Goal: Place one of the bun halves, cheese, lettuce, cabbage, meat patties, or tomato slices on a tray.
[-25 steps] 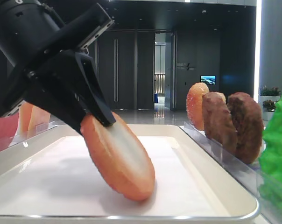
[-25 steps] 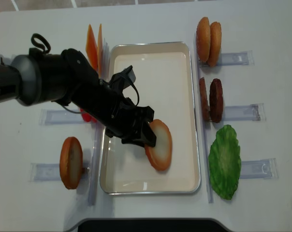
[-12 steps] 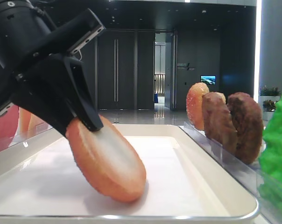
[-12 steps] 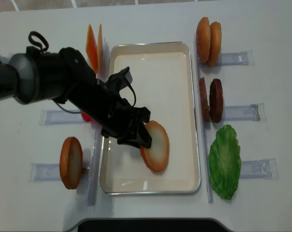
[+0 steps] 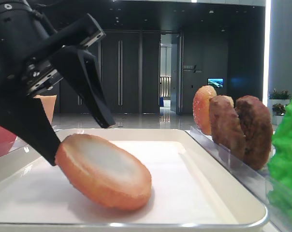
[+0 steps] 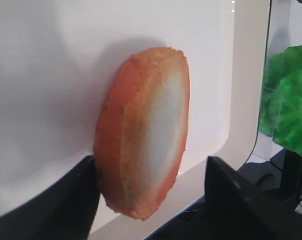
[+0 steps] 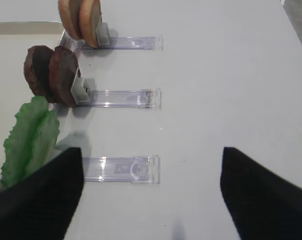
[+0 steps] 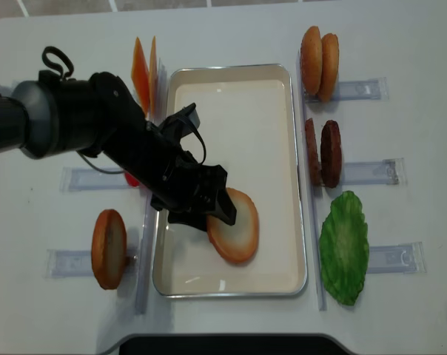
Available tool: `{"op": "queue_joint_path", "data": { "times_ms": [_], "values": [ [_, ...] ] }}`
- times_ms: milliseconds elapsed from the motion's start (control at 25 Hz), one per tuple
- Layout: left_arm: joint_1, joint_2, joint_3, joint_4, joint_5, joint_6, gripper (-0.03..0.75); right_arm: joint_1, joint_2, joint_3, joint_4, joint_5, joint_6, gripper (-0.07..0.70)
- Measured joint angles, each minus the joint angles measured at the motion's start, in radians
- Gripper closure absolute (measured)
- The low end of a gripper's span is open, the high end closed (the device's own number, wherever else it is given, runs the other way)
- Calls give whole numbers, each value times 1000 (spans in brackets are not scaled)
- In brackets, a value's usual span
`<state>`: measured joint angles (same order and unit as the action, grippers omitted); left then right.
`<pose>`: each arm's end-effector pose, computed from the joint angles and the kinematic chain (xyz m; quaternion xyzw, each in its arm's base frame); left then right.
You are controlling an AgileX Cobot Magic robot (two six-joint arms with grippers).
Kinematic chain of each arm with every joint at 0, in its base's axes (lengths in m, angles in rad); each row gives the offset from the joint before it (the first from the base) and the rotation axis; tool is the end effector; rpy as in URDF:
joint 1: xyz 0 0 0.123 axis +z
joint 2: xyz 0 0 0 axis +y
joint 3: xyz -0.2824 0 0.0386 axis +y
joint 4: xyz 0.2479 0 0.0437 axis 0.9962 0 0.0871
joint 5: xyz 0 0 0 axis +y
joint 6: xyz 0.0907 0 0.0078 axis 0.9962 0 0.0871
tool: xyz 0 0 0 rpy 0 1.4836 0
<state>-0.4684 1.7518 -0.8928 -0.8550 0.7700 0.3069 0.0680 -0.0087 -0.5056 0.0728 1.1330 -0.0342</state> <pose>0.2475 -0.1789 0.1593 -0.0723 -0.9533 0.2930 0.0105 -0.0105 0.0053 0.2731 -0.0473 0.8661 0.0447 0.4956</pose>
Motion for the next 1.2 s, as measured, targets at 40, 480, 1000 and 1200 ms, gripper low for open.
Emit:
{"op": "queue_joint_path", "data": {
  "times_ms": [40,480,1000,1200],
  "values": [
    [0,-2,0,8,0,-5,192,0,0,0,0,0,0,94],
    [0,-86,0,179,41,-166,155,0,0,0,0,0,0,94],
    [0,-255,-197,709,419,-465,158,0,0,0,0,0,0,94],
    [0,-298,-213,771,444,-496,160,0,0,0,0,0,0,94]
  ]
}}
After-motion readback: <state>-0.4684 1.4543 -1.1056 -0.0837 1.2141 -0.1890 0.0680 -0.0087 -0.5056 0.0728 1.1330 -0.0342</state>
